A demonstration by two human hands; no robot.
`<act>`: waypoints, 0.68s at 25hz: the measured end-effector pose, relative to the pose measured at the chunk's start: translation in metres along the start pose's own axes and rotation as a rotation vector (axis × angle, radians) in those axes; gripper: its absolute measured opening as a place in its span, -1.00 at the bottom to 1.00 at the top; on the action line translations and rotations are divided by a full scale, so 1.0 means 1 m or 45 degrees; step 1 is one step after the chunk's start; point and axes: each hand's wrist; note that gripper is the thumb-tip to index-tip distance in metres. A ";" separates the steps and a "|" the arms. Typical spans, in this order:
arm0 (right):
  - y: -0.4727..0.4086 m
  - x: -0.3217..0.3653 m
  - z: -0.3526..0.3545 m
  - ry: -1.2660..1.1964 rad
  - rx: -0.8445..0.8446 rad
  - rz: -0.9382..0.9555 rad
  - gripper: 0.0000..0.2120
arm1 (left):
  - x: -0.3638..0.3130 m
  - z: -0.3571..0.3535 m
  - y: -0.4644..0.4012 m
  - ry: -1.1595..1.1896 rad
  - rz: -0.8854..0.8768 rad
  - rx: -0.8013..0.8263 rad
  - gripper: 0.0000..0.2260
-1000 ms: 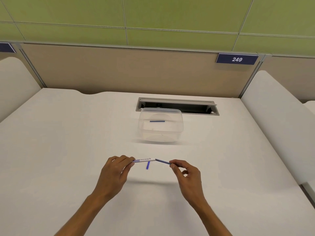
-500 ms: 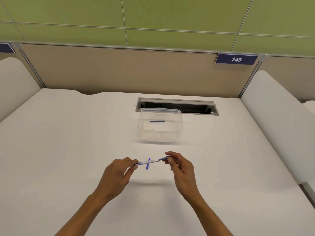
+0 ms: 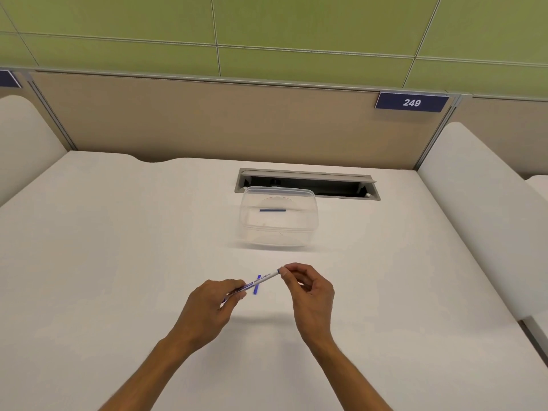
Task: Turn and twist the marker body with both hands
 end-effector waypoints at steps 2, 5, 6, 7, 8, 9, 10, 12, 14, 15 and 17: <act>0.001 0.000 -0.003 0.053 0.048 0.020 -0.90 | 0.001 0.000 0.000 0.033 0.039 0.034 -0.91; -0.002 -0.003 -0.006 0.101 0.073 0.034 -0.82 | 0.004 0.002 -0.001 0.092 0.076 0.046 -0.92; -0.004 -0.007 -0.007 0.118 0.063 0.031 -0.79 | 0.004 0.002 -0.001 0.128 0.089 0.038 -0.92; -0.005 -0.013 -0.008 0.150 0.055 0.026 -0.79 | 0.004 0.002 0.000 0.171 0.105 0.030 -0.91; -0.006 -0.020 -0.010 0.208 0.052 0.018 -0.81 | 0.004 0.003 0.001 0.214 0.122 0.026 -0.89; -0.007 -0.028 -0.012 0.296 0.061 0.003 -0.85 | 0.004 0.004 0.002 0.248 0.138 0.024 -0.88; -0.008 -0.036 -0.014 0.408 0.083 -0.021 -0.90 | 0.005 0.004 0.003 0.270 0.151 0.025 -0.87; -0.011 -0.052 -0.022 0.645 0.158 -0.081 -0.92 | 0.007 0.006 0.004 0.286 0.163 0.026 -0.86; -0.016 -0.063 -0.030 0.847 0.222 -0.141 -0.88 | 0.010 0.007 0.005 0.287 0.167 0.026 -0.85; -0.020 -0.066 -0.035 0.938 0.235 -0.165 -0.86 | 0.011 0.008 0.005 0.288 0.171 0.026 -0.85; -0.026 -0.071 -0.045 1.078 0.234 -0.183 -0.79 | 0.014 0.010 0.004 0.291 0.173 0.025 -0.86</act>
Point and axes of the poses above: each hand's wrist, its own y-axis away from the middle knuckle, its own z-axis out of the back of the hand, x = y × z, and after that the axes turned 1 degree about z, right-handed
